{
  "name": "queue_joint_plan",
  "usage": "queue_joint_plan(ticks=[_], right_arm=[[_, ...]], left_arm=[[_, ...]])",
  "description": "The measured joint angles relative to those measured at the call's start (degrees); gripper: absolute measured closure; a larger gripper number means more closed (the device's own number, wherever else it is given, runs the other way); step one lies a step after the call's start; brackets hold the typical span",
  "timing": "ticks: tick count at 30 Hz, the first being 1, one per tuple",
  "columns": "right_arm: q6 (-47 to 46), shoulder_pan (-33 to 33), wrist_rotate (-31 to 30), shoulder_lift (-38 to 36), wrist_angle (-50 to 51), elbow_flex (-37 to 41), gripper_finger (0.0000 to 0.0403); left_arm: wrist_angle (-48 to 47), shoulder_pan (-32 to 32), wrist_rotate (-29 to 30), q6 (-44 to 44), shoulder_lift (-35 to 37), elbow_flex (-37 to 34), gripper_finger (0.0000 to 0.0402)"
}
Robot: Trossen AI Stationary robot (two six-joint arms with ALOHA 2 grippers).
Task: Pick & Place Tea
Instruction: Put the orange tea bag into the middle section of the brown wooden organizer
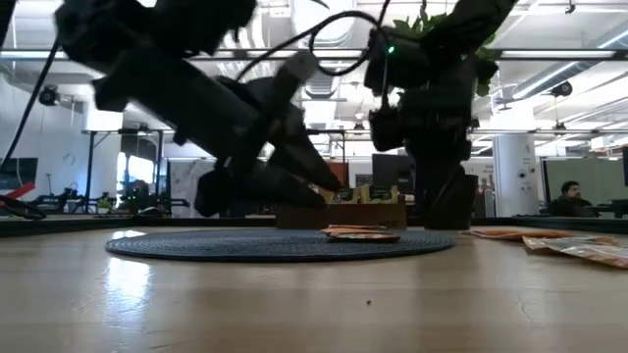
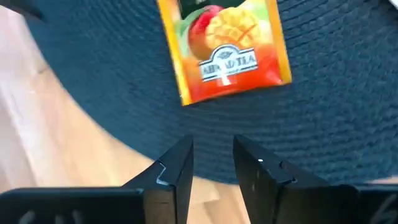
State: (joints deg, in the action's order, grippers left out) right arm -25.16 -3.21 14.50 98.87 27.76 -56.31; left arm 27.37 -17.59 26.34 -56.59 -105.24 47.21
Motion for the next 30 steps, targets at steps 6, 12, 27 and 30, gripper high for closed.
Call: queue_joint_plan(ticks=[6,12,27,30], right_arm=[[-2.61,-0.23,-3.34,-5.12,-3.19,4.16,0.0284],[-7.15,-0.32,-4.26,-8.19,-10.78,8.17,0.029],[-16.4,-2.78,-7.02,-6.18,-17.07,10.84,0.0252],[-15.99,-4.57,-7.17,-6.44,-17.04,10.88,0.0237]], left_arm=[[-8.99,1.96,-0.34,4.92,-0.82,4.41,0.0275],[-8.87,4.41,-0.4,8.61,-1.3,4.95,0.0275],[-6.99,7.82,-7.28,6.97,-6.39,4.79,0.0275],[-7.23,7.87,-7.38,7.07,-6.42,4.79,0.0275]])
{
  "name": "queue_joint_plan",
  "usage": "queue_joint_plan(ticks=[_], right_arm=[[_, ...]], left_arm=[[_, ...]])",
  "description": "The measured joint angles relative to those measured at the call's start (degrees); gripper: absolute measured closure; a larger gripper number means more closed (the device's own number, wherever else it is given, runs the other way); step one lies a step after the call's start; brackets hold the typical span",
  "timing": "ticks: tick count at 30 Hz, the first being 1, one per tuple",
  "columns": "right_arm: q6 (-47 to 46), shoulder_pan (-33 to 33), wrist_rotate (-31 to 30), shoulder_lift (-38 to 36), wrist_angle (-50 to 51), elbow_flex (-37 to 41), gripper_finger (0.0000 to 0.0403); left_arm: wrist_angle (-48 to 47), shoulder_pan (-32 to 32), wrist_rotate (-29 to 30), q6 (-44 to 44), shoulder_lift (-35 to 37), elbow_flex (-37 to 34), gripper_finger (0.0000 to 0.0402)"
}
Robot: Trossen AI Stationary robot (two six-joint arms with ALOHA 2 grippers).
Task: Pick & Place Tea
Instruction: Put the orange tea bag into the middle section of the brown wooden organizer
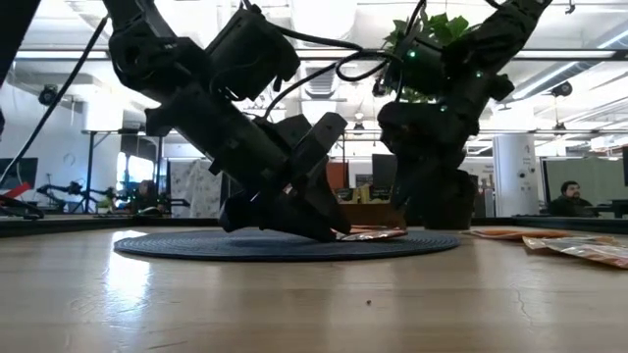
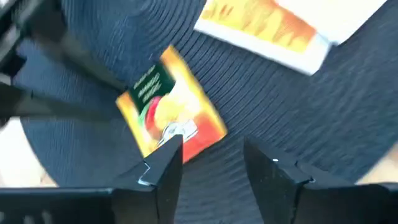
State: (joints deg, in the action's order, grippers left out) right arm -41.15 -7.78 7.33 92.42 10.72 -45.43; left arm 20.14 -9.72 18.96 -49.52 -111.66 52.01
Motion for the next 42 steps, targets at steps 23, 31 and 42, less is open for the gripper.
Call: queue_joint_plan(ticks=[23,31,42], right_arm=[[-1.99,-3.96,12.41,5.79,-4.95,-3.26,0.0213],[-1.71,-3.7,13.3,5.58,-1.74,-4.86,0.0213],[1.58,-3.46,13.33,5.68,2.8,-7.63,0.0213]], left_arm=[[0.98,0.79,-0.48,-0.09,-0.26,-0.15,0.0275],[1.03,0.79,-0.5,-0.13,-0.26,-0.24,0.0275],[1.0,0.81,-0.55,-0.13,-0.28,-0.24,0.0275]])
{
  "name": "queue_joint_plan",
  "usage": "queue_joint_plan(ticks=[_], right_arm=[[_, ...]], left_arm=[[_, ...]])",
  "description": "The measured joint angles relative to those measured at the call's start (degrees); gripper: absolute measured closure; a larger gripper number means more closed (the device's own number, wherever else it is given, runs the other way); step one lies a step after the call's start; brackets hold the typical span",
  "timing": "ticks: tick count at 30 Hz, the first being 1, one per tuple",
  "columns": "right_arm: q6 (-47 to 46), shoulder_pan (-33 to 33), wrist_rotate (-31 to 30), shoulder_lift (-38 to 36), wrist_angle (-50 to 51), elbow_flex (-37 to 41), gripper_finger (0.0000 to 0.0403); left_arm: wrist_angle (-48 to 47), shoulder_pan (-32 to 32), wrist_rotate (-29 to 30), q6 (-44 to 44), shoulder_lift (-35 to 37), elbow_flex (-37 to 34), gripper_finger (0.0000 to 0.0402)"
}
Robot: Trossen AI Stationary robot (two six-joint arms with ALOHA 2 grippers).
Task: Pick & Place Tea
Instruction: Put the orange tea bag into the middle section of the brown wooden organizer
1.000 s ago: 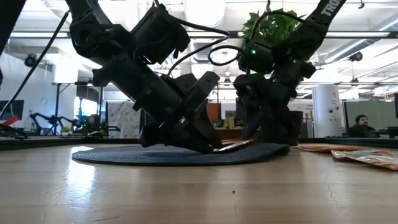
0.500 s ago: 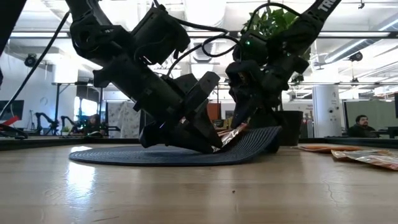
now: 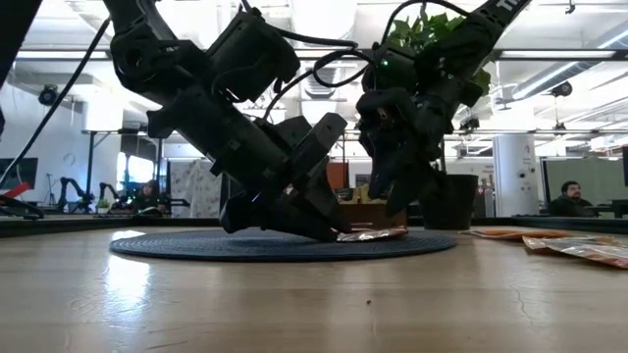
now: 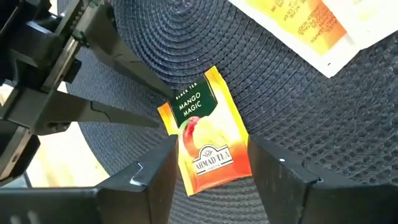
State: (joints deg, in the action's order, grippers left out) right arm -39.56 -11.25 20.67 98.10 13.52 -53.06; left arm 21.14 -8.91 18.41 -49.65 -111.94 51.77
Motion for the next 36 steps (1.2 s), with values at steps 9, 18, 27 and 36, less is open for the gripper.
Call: queue_joint_plan(ticks=[9,18,27,36], right_arm=[[0.31,0.42,-3.04,0.0,5.54,0.43,0.0213],[0.5,1.09,-2.43,0.01,3.46,1.45,0.0213],[-0.29,1.25,-2.71,1.56,1.59,1.55,0.0213],[-0.58,1.22,1.2,1.89,1.44,0.63,0.0213]], left_arm=[[0.0,0.0,-0.11,-0.13,0.0,-0.02,0.0275],[0.01,0.0,-0.11,-0.09,0.0,-0.02,0.0275],[0.53,0.02,-0.11,-0.07,-0.04,-0.07,0.0275],[0.69,0.06,-0.11,0.02,-0.04,-0.07,0.0275]])
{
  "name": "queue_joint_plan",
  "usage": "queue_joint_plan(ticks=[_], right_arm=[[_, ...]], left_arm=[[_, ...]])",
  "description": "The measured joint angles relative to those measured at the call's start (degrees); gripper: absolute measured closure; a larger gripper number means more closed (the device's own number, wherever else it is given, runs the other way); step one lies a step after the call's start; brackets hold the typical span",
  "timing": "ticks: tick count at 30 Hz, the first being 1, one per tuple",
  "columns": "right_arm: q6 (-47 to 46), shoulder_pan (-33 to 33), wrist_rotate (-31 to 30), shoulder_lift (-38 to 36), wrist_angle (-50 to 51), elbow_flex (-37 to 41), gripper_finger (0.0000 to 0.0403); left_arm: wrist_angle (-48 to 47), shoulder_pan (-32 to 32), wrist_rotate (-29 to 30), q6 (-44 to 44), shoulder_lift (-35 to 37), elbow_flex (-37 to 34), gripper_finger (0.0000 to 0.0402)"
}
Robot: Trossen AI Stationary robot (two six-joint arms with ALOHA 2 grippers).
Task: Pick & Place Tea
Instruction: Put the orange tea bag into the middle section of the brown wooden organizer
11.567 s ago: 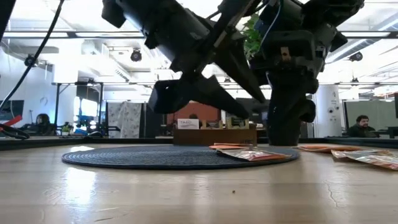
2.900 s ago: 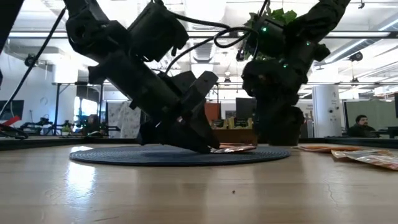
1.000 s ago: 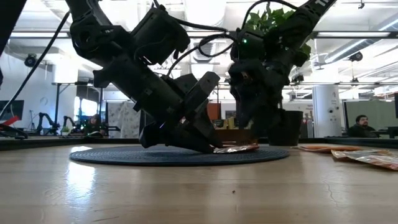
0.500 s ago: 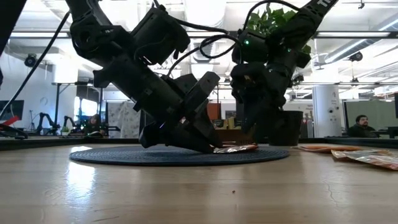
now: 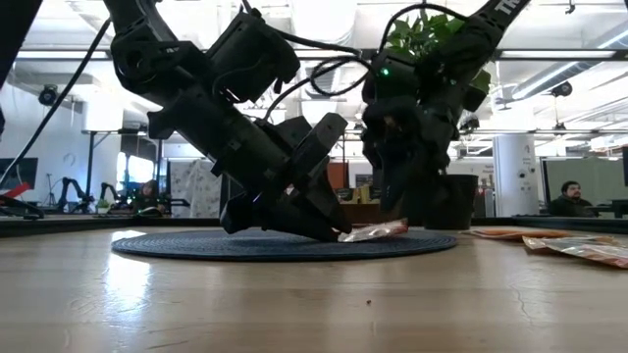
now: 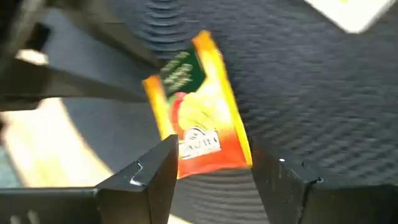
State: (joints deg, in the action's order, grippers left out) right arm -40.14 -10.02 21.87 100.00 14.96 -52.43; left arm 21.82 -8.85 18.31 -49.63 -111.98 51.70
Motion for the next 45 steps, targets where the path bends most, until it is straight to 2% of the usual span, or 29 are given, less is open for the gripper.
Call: queue_joint_plan(ticks=[3,10,14,24,30,36,45], right_arm=[[0.07,0.02,3.27,-0.04,-0.35,-0.83,0.0213],[0.28,0.23,3.96,1.72,-0.19,-0.8,0.0221],[0.6,0.31,6.74,3.16,-0.43,-0.76,0.0256],[2.69,0.3,6.87,3.24,-1.23,-0.72,0.0385],[4.41,0.28,6.79,2.06,-1.11,-0.72,0.0394],[7.53,0.26,5.5,-1.8,0.08,-0.72,0.0394],[16.4,0.92,2.0,-9.68,1.61,-0.72,0.0394]], left_arm=[[0.02,0.01,-0.02,0.09,0.0,-0.02,0.0275],[0.07,0.03,-0.02,0.11,0.0,-0.07,0.0275],[0.07,0.03,-0.04,0.11,0.0,-0.09,0.0275],[2.34,0.12,1.88,0.0,-0.01,-0.17,0.0275],[1.96,0.26,4.69,0.28,1.58,0.24,0.0275],[-2.17,0.14,3.46,-0.33,9.41,0.24,0.0275],[-18.61,1.76,3.08,1.95,25.37,0.33,0.0275]])
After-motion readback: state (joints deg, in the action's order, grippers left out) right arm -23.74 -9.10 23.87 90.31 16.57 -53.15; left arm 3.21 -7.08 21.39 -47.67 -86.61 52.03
